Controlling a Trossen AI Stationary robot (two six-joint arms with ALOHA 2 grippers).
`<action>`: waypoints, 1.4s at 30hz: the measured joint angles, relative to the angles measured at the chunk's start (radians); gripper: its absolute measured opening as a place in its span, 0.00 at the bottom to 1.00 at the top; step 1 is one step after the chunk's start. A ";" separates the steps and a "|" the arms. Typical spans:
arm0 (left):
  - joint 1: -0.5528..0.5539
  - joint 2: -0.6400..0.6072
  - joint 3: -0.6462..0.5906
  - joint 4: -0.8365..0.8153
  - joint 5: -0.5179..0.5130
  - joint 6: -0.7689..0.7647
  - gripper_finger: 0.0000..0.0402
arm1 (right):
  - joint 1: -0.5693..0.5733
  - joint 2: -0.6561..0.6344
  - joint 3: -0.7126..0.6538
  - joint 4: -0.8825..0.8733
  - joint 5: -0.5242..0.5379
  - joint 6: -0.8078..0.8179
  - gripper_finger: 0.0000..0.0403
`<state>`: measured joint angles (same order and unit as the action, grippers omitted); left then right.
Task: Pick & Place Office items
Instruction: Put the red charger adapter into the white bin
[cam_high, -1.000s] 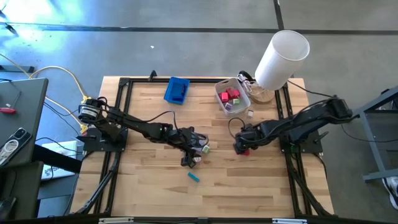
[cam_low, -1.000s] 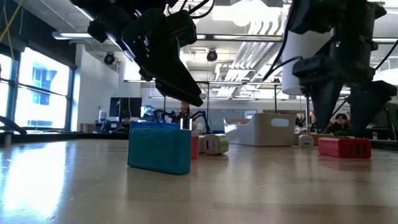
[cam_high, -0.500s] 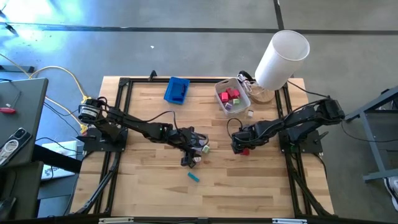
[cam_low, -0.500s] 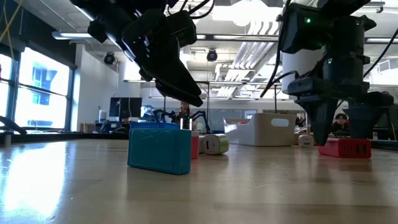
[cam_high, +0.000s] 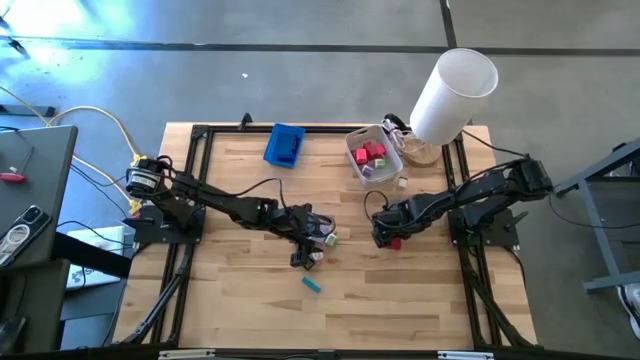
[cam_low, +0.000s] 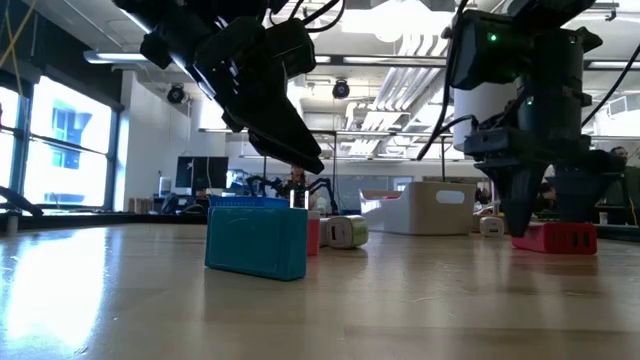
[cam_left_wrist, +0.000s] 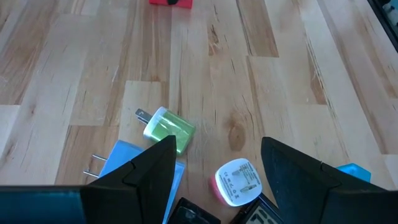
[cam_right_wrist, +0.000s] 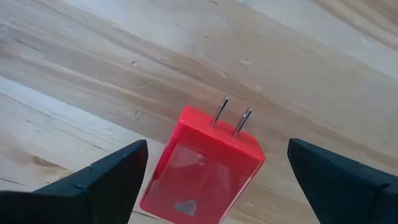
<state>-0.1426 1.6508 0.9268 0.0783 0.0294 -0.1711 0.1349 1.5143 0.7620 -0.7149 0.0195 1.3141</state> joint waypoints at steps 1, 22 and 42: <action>0.000 0.000 0.000 0.000 0.000 0.000 0.57 | 0.000 0.000 0.000 0.001 0.003 0.000 0.93; -0.011 0.000 -0.001 -0.007 0.000 0.014 0.57 | 0.022 0.000 -0.004 0.001 0.047 -0.029 0.93; -0.011 0.000 -0.001 -0.017 0.000 0.020 0.57 | 0.021 0.127 0.007 0.022 -0.018 -0.046 0.75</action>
<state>-0.1535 1.6508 0.9257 0.0614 0.0296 -0.1509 0.1562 1.6409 0.7692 -0.6932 0.0010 1.2683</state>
